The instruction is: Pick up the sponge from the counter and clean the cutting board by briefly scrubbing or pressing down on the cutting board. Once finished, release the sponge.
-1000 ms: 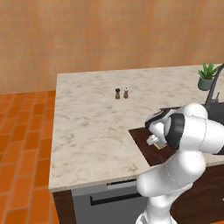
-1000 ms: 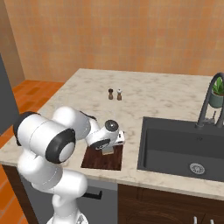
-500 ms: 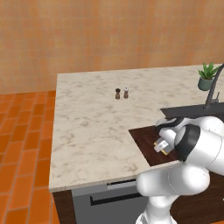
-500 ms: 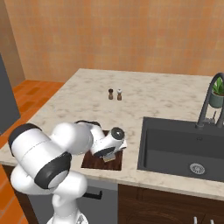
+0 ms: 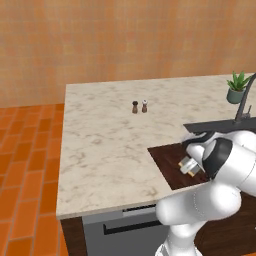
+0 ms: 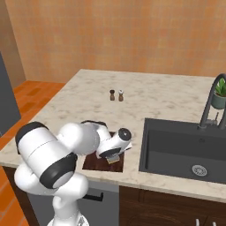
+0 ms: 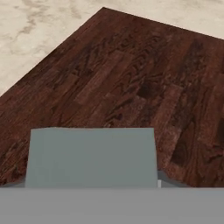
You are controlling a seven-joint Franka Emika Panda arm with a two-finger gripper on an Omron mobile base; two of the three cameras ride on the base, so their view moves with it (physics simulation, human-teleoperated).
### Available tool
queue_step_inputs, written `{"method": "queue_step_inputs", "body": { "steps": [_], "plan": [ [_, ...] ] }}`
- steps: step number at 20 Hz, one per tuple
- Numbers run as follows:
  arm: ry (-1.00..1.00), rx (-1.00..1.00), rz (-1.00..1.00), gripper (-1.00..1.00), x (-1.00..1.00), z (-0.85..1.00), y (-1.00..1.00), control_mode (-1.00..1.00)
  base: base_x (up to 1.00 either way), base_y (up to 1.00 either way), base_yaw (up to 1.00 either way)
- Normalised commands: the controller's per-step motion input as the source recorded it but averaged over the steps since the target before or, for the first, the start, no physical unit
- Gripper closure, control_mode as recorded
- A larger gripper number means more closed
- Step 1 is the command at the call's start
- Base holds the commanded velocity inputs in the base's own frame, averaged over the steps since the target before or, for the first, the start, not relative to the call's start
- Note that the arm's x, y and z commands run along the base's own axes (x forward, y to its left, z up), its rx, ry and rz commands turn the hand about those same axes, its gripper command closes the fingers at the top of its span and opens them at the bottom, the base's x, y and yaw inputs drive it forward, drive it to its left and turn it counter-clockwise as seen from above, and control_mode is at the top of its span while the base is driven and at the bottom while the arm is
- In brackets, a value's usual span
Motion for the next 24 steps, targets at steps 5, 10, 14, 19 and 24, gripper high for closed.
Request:
{"method": "queue_step_inputs", "body": {
  "steps": [5,10,14,19,24],
  "plan": [
    [-0.01,0.00,0.03,1.00,0.05,-0.07,-0.29,-1.00,0.00,0.00,0.00],
    [0.00,-0.01,0.00,1.00,0.31,-0.02,0.07,-1.00,0.00,0.00,0.00],
    [0.00,0.00,0.00,1.00,0.48,0.00,0.03,-1.00,0.00,0.00,0.00],
    [0.00,0.00,0.01,1.00,0.84,0.00,0.05,-1.00,0.00,0.00,0.00],
    [0.00,0.00,0.01,1.00,0.89,0.00,0.01,-1.00,0.00,0.00,0.00]
  ]
}}
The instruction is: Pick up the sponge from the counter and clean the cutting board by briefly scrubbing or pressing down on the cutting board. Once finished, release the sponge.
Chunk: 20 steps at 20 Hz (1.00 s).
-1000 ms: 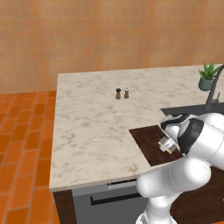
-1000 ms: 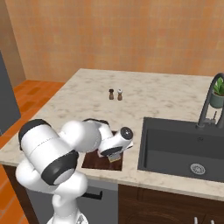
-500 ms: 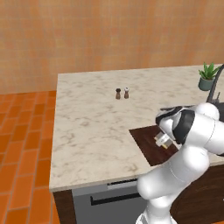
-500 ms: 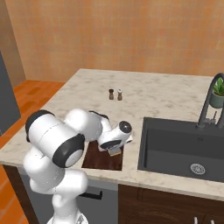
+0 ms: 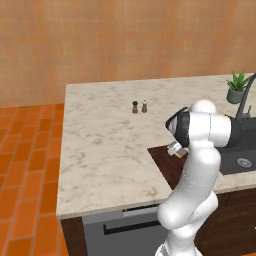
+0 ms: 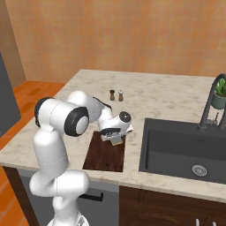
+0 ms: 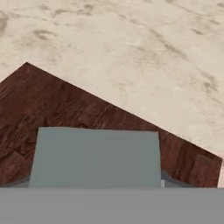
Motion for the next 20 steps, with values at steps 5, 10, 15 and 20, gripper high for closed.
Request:
{"method": "queue_step_inputs", "body": {
  "steps": [5,10,15,20],
  "plan": [
    [0.00,0.00,0.00,1.00,0.65,0.00,-0.04,-1.00,0.00,0.00,0.00],
    [-0.04,0.06,0.08,1.00,-0.12,0.00,-0.35,-1.00,0.00,0.00,0.00],
    [-0.11,0.00,0.15,1.00,-0.41,0.00,-0.30,-1.00,0.00,0.00,0.00],
    [-0.08,0.02,0.21,1.00,-0.69,0.05,-0.03,-1.00,0.00,0.00,0.00]
  ]
}}
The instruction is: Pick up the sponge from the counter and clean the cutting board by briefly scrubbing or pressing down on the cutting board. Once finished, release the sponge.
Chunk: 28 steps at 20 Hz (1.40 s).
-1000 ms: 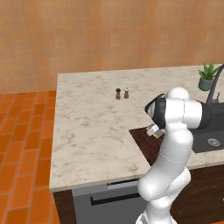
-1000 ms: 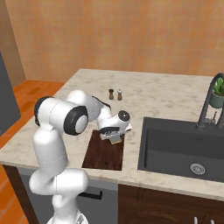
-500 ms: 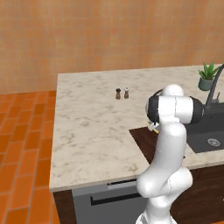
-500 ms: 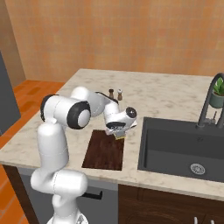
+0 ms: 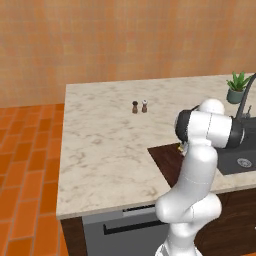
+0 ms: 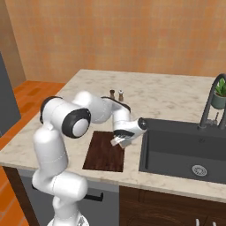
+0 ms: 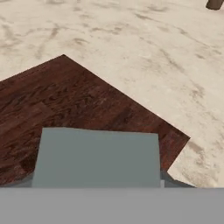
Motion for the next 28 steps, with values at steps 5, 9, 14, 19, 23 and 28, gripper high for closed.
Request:
{"method": "queue_step_inputs", "body": {
  "steps": [5,9,14,19,23,28],
  "plan": [
    [-0.01,0.05,0.11,1.00,-0.96,0.21,-0.19,-1.00,0.00,0.00,0.00],
    [0.00,-0.01,0.16,1.00,-0.95,0.08,-0.01,-1.00,0.00,0.00,0.00],
    [0.00,-0.05,0.16,1.00,-0.40,0.00,0.30,-1.00,0.00,0.00,0.00],
    [0.02,-0.03,0.19,1.00,-0.19,-0.12,0.26,-1.00,0.00,0.00,0.00],
    [0.09,0.00,0.22,1.00,-0.21,-0.30,0.26,-1.00,0.00,0.00,0.00],
    [0.22,0.05,0.20,1.00,-0.03,-0.28,0.47,-1.00,0.00,0.00,0.00]
  ]
}}
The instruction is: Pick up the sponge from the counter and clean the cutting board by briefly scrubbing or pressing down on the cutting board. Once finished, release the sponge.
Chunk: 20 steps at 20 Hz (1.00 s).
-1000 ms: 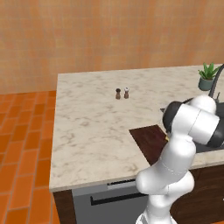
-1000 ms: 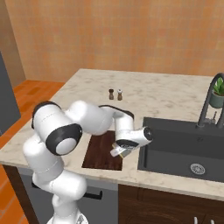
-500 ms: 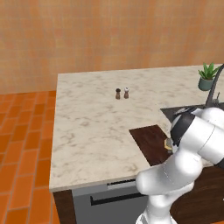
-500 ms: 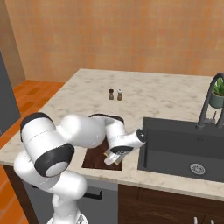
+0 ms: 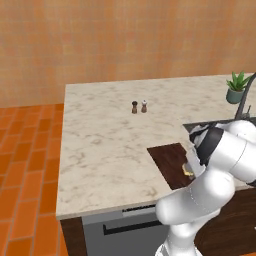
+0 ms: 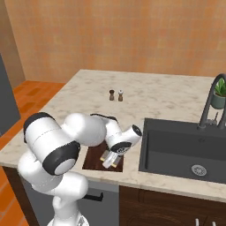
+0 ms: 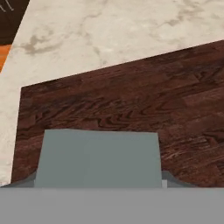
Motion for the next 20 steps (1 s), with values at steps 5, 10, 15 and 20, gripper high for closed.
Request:
{"method": "queue_step_inputs", "body": {
  "steps": [5,10,15,20],
  "plan": [
    [0.27,0.06,0.17,1.00,-0.01,-0.20,0.66,-1.00,0.00,0.00,0.00],
    [0.06,0.01,0.16,1.00,-0.28,-0.18,0.95,-1.00,0.00,0.00,0.00],
    [-0.08,0.00,0.03,1.00,-0.42,-0.01,1.00,-1.00,0.00,0.00,0.00],
    [-0.13,-0.05,0.00,1.00,-0.22,0.04,1.00,-1.00,0.00,0.00,0.00]
  ]
}}
